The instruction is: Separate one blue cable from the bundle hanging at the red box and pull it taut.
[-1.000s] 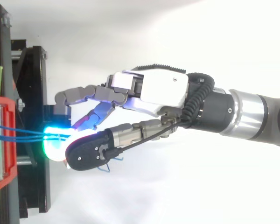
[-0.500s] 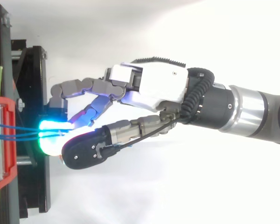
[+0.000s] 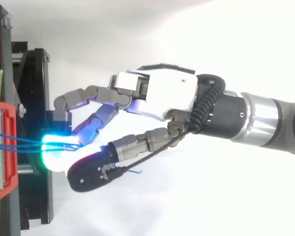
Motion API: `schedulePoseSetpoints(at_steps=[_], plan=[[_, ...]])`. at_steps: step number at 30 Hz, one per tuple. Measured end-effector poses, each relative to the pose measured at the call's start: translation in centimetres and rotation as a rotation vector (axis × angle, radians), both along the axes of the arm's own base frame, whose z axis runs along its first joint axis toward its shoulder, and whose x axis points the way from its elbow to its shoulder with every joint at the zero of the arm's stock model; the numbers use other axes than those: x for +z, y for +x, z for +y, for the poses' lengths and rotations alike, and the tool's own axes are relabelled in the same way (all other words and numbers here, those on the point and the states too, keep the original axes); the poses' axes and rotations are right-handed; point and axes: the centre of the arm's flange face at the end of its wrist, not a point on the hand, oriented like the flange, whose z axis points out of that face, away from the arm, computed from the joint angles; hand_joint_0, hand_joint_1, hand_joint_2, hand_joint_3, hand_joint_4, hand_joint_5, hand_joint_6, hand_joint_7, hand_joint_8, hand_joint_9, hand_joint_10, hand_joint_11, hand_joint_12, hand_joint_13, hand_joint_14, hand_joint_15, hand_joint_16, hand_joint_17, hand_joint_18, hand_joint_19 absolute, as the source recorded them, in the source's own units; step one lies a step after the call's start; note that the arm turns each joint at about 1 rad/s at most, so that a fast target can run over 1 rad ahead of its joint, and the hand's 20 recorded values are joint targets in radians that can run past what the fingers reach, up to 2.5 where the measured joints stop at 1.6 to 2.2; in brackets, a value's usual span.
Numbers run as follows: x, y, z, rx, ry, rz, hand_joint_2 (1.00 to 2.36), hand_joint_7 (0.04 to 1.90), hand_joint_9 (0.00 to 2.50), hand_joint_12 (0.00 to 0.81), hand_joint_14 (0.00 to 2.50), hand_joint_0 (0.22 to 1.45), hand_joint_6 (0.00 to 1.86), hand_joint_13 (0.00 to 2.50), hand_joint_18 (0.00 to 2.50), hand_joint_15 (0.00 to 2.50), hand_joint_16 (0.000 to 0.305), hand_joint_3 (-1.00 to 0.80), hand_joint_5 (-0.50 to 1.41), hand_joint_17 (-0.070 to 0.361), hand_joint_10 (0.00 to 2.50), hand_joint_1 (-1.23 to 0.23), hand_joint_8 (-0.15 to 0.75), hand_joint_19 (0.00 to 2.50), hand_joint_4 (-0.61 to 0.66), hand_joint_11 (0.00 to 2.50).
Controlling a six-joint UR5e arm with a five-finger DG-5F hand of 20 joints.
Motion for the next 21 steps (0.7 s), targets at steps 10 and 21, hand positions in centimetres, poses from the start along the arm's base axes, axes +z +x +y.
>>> schedulePoseSetpoints(at_steps=[10, 21], plan=[[-0.14, -0.1, 0.01, 0.001, 0.0, 0.012, 1.02, 1.19, 0.97, 0.306, 0.01, 0.65, 0.74, 0.9, 0.82, 0.37, 0.031, -0.26, -0.17, 0.07, 0.02, -0.58, 0.372, 0.24, 0.22, 0.59], [-0.09, -0.06, 0.02, 0.0, -0.001, 0.009, 1.02, 1.11, 0.93, 0.318, 0.01, 0.67, 0.82, 0.89, 0.78, 0.39, 0.031, -0.29, -0.21, 0.07, 0.02, -0.73, 0.37, 0.25, 0.24, 0.64]])
